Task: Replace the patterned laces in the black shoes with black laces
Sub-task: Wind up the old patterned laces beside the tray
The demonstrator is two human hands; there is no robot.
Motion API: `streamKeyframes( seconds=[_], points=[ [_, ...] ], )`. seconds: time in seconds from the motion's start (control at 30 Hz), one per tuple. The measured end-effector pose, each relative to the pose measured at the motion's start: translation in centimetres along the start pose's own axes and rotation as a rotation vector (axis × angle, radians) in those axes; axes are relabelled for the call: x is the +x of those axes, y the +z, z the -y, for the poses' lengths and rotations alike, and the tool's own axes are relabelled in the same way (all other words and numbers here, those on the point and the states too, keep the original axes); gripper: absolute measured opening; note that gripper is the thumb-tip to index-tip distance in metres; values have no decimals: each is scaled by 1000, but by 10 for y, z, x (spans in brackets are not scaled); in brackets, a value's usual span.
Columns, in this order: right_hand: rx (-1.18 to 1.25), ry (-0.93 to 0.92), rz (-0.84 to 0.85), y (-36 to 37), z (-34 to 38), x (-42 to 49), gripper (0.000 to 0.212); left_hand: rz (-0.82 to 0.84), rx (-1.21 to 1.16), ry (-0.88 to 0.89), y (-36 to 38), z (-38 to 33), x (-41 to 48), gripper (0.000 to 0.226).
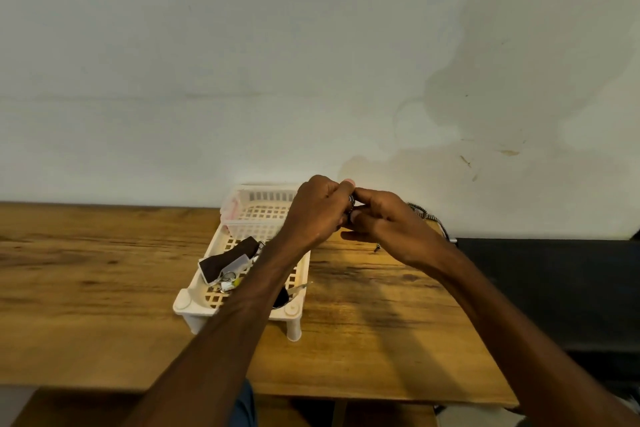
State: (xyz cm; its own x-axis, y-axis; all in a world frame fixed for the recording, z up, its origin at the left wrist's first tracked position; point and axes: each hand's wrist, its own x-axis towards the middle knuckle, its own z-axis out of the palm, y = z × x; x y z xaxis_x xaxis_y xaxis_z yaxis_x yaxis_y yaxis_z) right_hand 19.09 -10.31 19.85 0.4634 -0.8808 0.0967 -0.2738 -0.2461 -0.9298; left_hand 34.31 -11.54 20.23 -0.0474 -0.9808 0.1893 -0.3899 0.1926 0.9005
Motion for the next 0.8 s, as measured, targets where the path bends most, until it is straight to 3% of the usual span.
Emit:
streamKeyframes(
  seconds=[0.17, 0.3, 0.43, 0.6, 0.8],
  points=[
    [-41, -19, 23, 2, 8, 8, 27, -98, 14, -16, -4, -6, 0, 49],
    [-289, -81, 28, 9, 7, 13, 23, -6, -263, -132, -14, 15, -9, 40],
    [-359, -141, -39, 18, 1, 21, 21, 76, -325, -150, -27, 24, -11, 44],
    [-501, -230, -180, 27, 5, 31, 19, -105, -324, -158, -33, 27, 4, 47],
    [-635, -271, -258, 43, 11, 49, 23, -395, 17, 38, -42, 45, 18, 48]
  ],
)
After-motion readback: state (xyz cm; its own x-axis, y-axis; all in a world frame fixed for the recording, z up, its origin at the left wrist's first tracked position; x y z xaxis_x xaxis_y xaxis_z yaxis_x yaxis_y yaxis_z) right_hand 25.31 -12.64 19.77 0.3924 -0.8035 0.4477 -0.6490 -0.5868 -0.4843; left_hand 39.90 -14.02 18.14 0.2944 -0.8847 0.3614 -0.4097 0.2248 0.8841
